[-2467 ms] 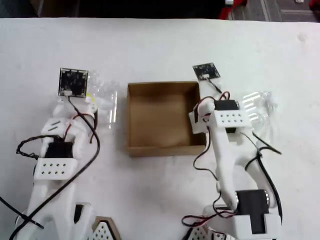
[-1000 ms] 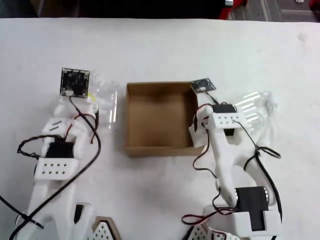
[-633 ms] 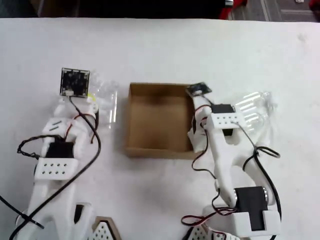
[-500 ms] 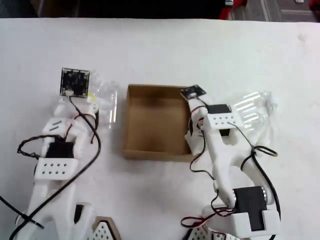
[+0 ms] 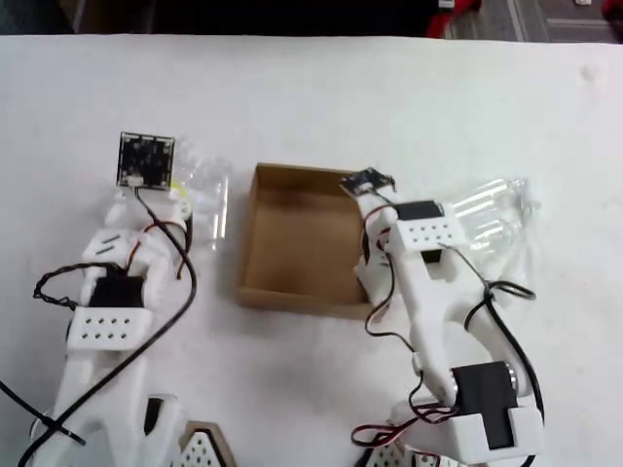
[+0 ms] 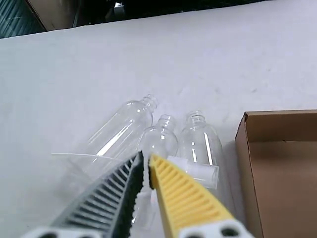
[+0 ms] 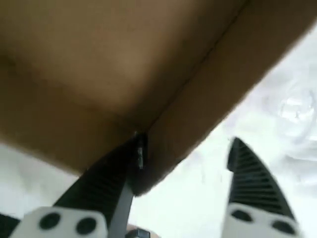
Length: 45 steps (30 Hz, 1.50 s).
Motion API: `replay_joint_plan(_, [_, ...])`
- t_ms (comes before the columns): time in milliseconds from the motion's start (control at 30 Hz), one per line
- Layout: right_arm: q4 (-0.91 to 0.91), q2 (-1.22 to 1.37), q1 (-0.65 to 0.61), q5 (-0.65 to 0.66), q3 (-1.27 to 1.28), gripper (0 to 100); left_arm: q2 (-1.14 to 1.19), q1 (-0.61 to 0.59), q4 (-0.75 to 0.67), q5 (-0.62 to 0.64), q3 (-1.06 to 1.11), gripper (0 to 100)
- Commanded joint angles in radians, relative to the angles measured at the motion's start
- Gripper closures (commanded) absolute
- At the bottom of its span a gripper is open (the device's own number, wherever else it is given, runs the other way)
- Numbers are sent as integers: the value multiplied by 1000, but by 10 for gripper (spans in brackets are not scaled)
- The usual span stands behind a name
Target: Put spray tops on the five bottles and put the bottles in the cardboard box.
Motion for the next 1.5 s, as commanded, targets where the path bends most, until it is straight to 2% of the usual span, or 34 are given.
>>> replay_joint_plan(0, [156,-15,-18,34,-180,735,-5,8,-35,5,-5,976])
replay_joint_plan(133, [331,-15,-12,32,-454,766,-5,7,-35,11,-9,974])
replay_joint_plan(267, [412,-15,-12,31,-655,772,-2,15,-34,15,-9,892])
replay_joint_plan(400, [406,-7,13,2,-654,794,1,19,-32,15,-9,873])
replay_joint_plan(500, [348,-15,79,-12,-609,981,1,19,-32,12,-9,876])
replay_joint_plan(533, [329,-15,108,-18,-600,991,1,19,-32,11,-9,876])
replay_joint_plan(567, [309,-13,136,-34,-589,950,1,19,-32,11,-11,876])
replay_joint_plan(633, [243,-15,206,-81,-537,939,1,24,-31,8,-12,876])
replay_joint_plan(700, [143,-15,280,-170,-457,991,2,58,-20,-15,-18,876])
replay_joint_plan(800, [-33,-15,349,-305,-295,980,2,130,66,-89,-58,876])
replay_joint_plan(867, [-171,-15,363,-367,-175,983,4,165,140,-92,-97,876])
replay_joint_plan(1067, [-395,-71,473,-396,21,982,4,168,285,-92,-238,876])
replay_joint_plan(1233, [-656,-177,524,-450,238,982,114,180,542,-92,-592,876])
replay_joint_plan(1367, [-791,-275,501,-442,362,982,394,186,738,-92,-922,876])
replay_joint_plan(1467, [-888,-323,487,-440,442,982,613,186,807,-92,-1131,876])
